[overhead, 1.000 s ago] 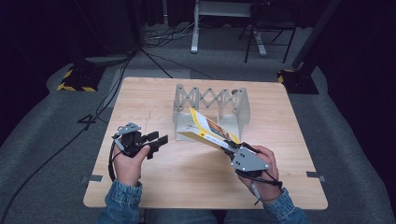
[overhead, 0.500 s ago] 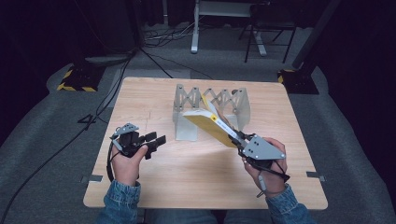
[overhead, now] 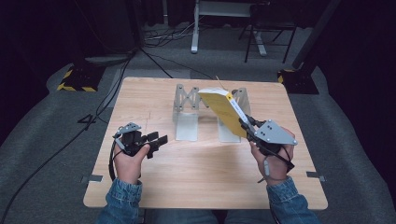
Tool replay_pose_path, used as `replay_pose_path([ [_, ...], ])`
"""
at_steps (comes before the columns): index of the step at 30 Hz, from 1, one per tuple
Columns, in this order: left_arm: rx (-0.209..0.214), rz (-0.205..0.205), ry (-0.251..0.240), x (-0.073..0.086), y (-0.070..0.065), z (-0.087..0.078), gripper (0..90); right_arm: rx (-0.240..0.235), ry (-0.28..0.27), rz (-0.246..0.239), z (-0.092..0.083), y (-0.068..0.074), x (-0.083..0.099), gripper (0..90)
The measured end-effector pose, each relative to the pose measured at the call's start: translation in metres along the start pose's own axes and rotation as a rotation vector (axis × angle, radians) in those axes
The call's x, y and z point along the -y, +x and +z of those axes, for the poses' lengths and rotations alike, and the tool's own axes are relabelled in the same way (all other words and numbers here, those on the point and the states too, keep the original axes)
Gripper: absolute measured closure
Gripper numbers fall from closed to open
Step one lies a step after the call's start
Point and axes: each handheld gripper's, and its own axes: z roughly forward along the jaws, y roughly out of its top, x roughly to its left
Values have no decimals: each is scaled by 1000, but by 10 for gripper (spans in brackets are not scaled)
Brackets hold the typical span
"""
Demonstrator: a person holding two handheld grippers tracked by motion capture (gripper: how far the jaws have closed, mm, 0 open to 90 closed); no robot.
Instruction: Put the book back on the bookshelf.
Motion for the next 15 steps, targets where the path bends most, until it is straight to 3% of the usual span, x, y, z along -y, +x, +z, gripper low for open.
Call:
replay_pose_path([
  [1,-1,-1,-1,0,0,0,464,15,-8,22,3,-3,0,769],
  [15,-27,-19,-14,8,6,-16,467,107,-47,94,25,-14,-10,768],
])
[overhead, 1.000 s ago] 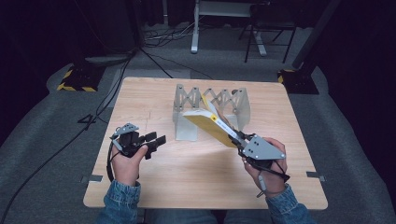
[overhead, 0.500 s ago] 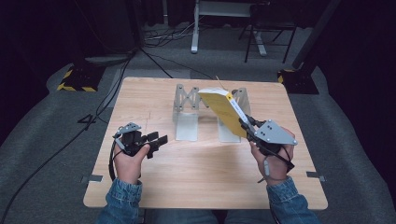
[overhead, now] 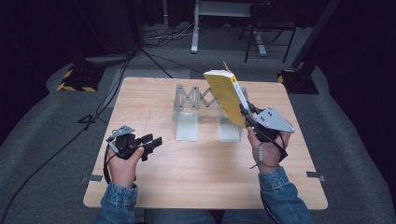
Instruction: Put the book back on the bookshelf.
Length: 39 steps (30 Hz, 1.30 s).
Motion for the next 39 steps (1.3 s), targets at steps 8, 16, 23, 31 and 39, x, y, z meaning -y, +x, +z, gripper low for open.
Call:
replay_pose_path([
  [8,-25,-27,-19,8,7,-16,471,58,-17,90,23,-6,0,768],
  [16,-43,-50,-30,13,13,-25,473,99,-27,140,44,-9,5,768],
  [23,-45,-49,-28,14,16,-26,475,112,-35,174,56,-10,10,767],
  [31,-43,-46,-22,16,15,-24,476,110,-38,211,60,-6,20,766],
  [39,-41,-41,-23,16,14,-25,479,33,-16,303,59,-1,34,761],
])
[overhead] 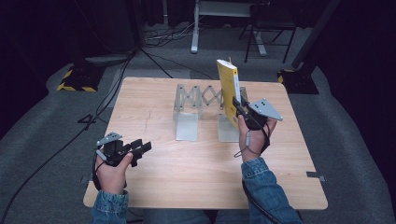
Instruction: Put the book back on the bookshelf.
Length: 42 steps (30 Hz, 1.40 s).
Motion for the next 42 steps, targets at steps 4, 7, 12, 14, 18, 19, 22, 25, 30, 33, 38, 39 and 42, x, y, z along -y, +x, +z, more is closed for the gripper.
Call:
replay_pose_path([
  [4,3,2,4,0,-1,1,479,-27,44,-16,-2,3,7,756],
  [7,2,5,3,-1,-2,2,482,-41,74,-19,-3,5,12,751],
  [12,3,7,4,-1,-2,3,483,-51,103,-16,-4,6,21,748],
  [14,3,8,5,-1,-2,4,483,-59,126,-17,-4,7,26,747],
  [18,4,6,8,-1,-2,5,483,-65,152,-24,-3,8,33,745],
  [19,3,7,9,-1,-1,5,482,-72,164,-22,-3,8,37,745],
  [22,2,6,11,-1,-1,6,482,-78,186,-28,-2,9,41,740],
  [25,2,7,13,-1,-1,6,482,-84,199,-23,-1,9,45,739],
  [30,-1,3,13,0,-1,6,482,-96,200,-12,-1,10,48,734],
  [33,0,6,13,0,-1,5,480,-108,209,-12,0,11,49,724],
  [38,-2,4,12,1,-1,4,479,-124,228,-12,1,15,51,711],
  [39,-2,6,14,1,0,3,479,-125,236,-17,2,16,52,707],
  [42,-5,3,11,2,0,1,479,-125,254,-20,5,17,55,704],
])
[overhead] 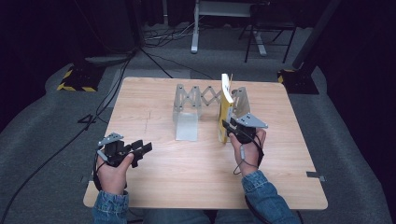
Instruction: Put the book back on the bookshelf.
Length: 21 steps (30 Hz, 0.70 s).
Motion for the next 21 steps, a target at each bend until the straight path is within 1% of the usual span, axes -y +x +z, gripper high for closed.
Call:
replay_pose_path([
  [2,2,-1,-1,0,0,0,479,-1,17,5,2,-1,2,699],
  [4,-3,-3,-4,1,1,-1,479,-6,11,9,3,-1,3,699],
  [8,-5,-6,-1,2,2,-3,479,-6,22,-6,5,0,2,695],
  [14,-6,-8,-5,2,2,-4,478,-2,33,-10,4,0,1,690],
  [17,-5,-8,-4,2,3,-4,478,5,41,-14,3,-1,0,669],
  [19,-5,-6,-3,2,3,-4,477,3,28,-16,-1,-2,0,626],
  [20,-5,-6,-1,2,2,-3,478,8,25,-17,-2,-2,-1,590],
  [21,-5,-6,-1,2,2,-3,477,8,25,-17,-2,-2,-1,590],
])
